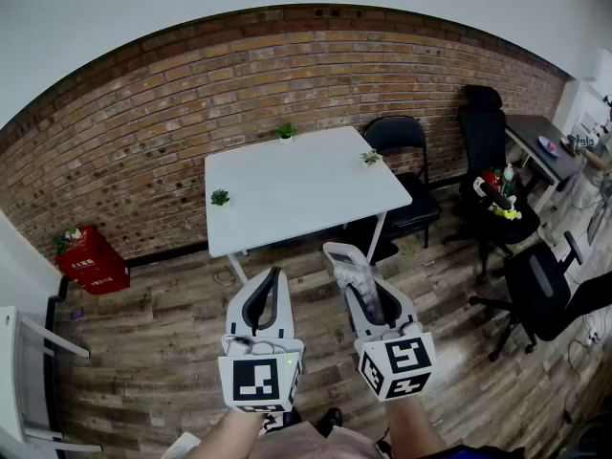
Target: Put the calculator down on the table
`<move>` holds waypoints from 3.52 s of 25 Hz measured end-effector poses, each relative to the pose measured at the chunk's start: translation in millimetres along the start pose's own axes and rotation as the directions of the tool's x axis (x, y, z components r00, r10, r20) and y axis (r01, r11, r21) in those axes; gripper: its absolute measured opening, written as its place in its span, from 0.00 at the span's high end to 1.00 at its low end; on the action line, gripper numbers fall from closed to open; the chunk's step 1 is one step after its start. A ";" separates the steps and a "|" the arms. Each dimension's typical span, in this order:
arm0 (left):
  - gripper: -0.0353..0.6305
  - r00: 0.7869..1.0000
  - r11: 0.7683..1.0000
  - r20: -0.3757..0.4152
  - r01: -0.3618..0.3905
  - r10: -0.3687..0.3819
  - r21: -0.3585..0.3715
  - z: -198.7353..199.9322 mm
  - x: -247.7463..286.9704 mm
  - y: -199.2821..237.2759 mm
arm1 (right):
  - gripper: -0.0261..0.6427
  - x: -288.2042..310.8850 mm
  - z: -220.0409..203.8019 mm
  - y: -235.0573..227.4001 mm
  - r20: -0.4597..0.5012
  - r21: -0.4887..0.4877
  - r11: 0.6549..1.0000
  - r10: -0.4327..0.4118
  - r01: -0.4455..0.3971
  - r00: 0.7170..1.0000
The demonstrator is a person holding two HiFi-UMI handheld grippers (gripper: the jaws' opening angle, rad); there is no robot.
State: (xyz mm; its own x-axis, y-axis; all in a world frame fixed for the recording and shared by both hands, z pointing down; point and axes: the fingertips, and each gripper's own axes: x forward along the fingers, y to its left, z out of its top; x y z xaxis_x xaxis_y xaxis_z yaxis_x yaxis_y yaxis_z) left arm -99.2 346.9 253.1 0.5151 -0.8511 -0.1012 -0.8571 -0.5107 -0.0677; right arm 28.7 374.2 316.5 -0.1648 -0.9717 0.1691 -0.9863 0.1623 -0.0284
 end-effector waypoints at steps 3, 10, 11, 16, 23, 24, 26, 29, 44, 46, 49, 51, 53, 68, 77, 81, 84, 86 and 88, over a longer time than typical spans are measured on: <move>0.93 1.000 1.000 0.003 0.001 -0.001 0.004 -1.4 0.0 -6.2 | 0.76 -3.2 -2.6 -3.6 0.002 0.000 1.000 0.002 -0.002 1.000; 0.93 1.000 1.000 -0.005 -0.020 0.020 0.002 -4.8 1.3 -20.9 | 0.76 -13.5 -5.1 -22.7 0.017 0.039 0.999 0.017 -0.018 1.000; 0.93 1.000 1.000 -0.007 -0.025 0.025 0.004 -6.1 0.9 -24.1 | 0.76 -15.2 -6.7 -26.1 0.014 0.038 0.999 0.020 -0.021 1.000; 0.93 0.998 0.999 -0.037 -0.045 0.045 0.001 -23.7 4.7 -31.3 | 0.76 -10.9 -18.4 -41.1 -0.013 0.037 0.999 0.030 -0.029 0.999; 0.93 0.995 0.998 -0.072 -0.066 0.065 -0.015 -46.8 29.0 -20.0 | 0.76 19.5 -30.0 -55.5 -0.051 0.046 0.998 0.039 -0.037 0.998; 0.93 0.995 0.997 -0.078 -0.070 0.068 -0.019 -51.8 35.1 -15.5 | 0.76 27.6 -31.9 -57.9 -0.057 0.048 0.998 0.039 -0.036 0.998; 0.93 0.993 0.997 -0.091 -0.074 0.072 -0.026 -61.6 50.5 -5.5 | 0.76 46.2 -34.5 -62.9 -0.068 0.052 0.998 0.038 -0.034 0.997; 0.93 0.991 0.996 -0.109 -0.078 0.074 -0.035 -74.9 79.0 10.6 | 0.76 77.7 -36.8 -70.4 -0.083 0.061 0.998 0.038 -0.033 0.996; 0.93 0.997 1.000 -0.072 -0.006 0.005 -0.014 -81.3 250.0 105.2 | 0.76 259.4 7.3 -98.4 -0.073 0.068 0.998 -0.007 0.012 0.997; 0.93 0.997 1.000 -0.072 0.001 -0.002 -0.015 -82.5 264.5 115.0 | 0.76 276.8 14.6 -99.3 -0.065 0.063 0.998 -0.012 0.016 0.998; 0.93 0.997 1.000 -0.073 0.012 -0.013 -0.024 -86.6 283.5 125.6 | 0.76 299.2 21.5 -100.9 -0.061 0.055 0.998 -0.017 0.020 0.998; 0.93 0.997 0.999 -0.071 0.022 -0.025 -0.035 -91.5 294.3 128.1 | 0.76 310.2 21.9 -103.2 -0.065 0.051 0.998 -0.021 0.024 0.998; 0.93 0.996 0.999 -0.078 0.028 -0.031 -0.041 -97.5 303.7 130.2 | 0.76 319.7 21.9 -106.4 -0.070 0.052 0.998 -0.023 0.027 0.997; 0.93 0.984 0.999 -0.180 0.007 -0.014 -0.039 -156.9 410.0 140.8 | 0.76 419.2 7.2 -172.5 -0.123 0.078 0.997 0.002 0.008 0.992; 0.93 0.967 0.997 -0.243 -0.080 0.078 0.000 -178.9 506.8 158.5 | 0.76 520.6 13.5 -232.9 -0.147 0.100 0.991 0.100 -0.086 0.984; 0.93 0.963 0.992 -0.236 -0.126 0.128 0.024 -173.0 534.2 171.3 | 0.76 556.3 24.7 -239.5 -0.138 0.097 0.985 0.152 -0.140 0.979; 0.93 0.960 0.985 -0.222 -0.164 0.170 0.044 -165.9 544.5 184.9 | 0.76 576.8 34.5 -235.9 -0.126 0.087 0.980 0.191 -0.181 0.973; 0.93 0.957 0.981 -0.215 -0.186 0.193 0.052 -161.9 548.5 193.2 | 0.76 587.0 41.1 -232.3 -0.121 0.077 0.976 0.213 -0.204 0.970; 0.93 0.955 0.978 -0.210 -0.201 0.208 0.053 -159.8 552.6 201.1 | 0.76 596.6 47.3 -228.5 -0.117 0.064 0.973 0.228 -0.222 0.967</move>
State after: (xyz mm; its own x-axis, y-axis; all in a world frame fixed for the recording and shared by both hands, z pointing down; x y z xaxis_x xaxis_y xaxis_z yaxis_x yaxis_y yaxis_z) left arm 12.1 -245.5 342.2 0.3127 -0.9449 0.0973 -0.9417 -0.3218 -0.0987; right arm 155.7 -250.7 377.2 -0.3843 -0.8822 0.2720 -0.9231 0.3625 -0.1285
